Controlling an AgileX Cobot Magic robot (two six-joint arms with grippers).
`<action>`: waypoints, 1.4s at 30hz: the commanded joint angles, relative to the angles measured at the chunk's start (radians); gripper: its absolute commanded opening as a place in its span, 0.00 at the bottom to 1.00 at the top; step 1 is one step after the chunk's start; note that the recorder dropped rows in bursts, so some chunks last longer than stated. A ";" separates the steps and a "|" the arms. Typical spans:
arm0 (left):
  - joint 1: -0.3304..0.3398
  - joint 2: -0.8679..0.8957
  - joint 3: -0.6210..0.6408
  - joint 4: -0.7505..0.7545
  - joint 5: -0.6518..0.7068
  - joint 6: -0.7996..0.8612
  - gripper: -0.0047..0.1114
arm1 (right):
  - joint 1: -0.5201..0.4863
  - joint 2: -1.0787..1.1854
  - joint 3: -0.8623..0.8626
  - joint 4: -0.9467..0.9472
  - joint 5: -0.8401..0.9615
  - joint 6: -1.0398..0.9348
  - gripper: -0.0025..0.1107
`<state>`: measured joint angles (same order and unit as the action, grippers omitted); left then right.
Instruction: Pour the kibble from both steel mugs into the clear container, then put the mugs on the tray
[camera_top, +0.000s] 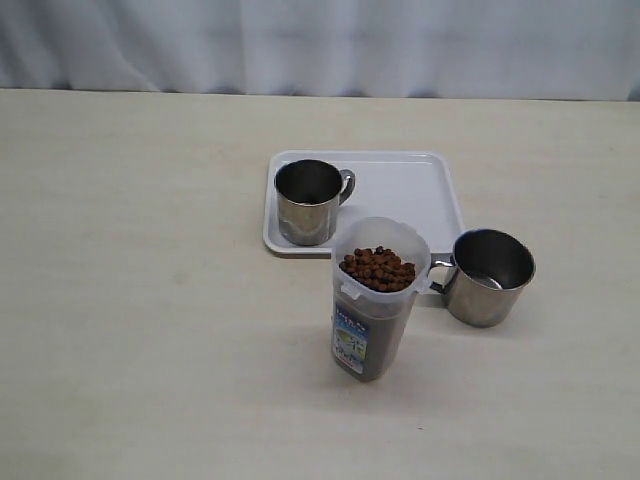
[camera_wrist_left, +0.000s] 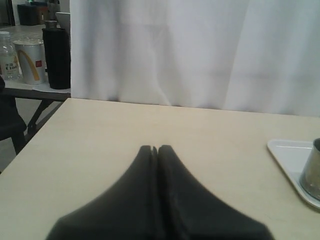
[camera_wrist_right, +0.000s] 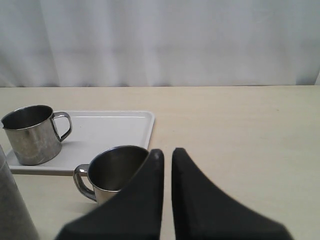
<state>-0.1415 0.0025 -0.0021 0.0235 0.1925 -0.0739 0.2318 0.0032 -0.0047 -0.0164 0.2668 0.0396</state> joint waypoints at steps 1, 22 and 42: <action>0.001 -0.003 0.002 0.049 0.000 0.002 0.04 | 0.003 -0.003 0.005 0.001 -0.005 0.001 0.06; 0.001 -0.003 0.002 0.051 0.000 0.000 0.04 | 0.003 -0.003 0.005 0.001 -0.005 0.001 0.06; 0.001 -0.003 0.002 0.053 -0.004 -0.001 0.04 | 0.003 -0.003 0.005 0.009 -0.343 0.003 0.06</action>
<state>-0.1415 0.0025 -0.0021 0.0725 0.1946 -0.0739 0.2318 0.0032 -0.0047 -0.0164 -0.0314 0.0396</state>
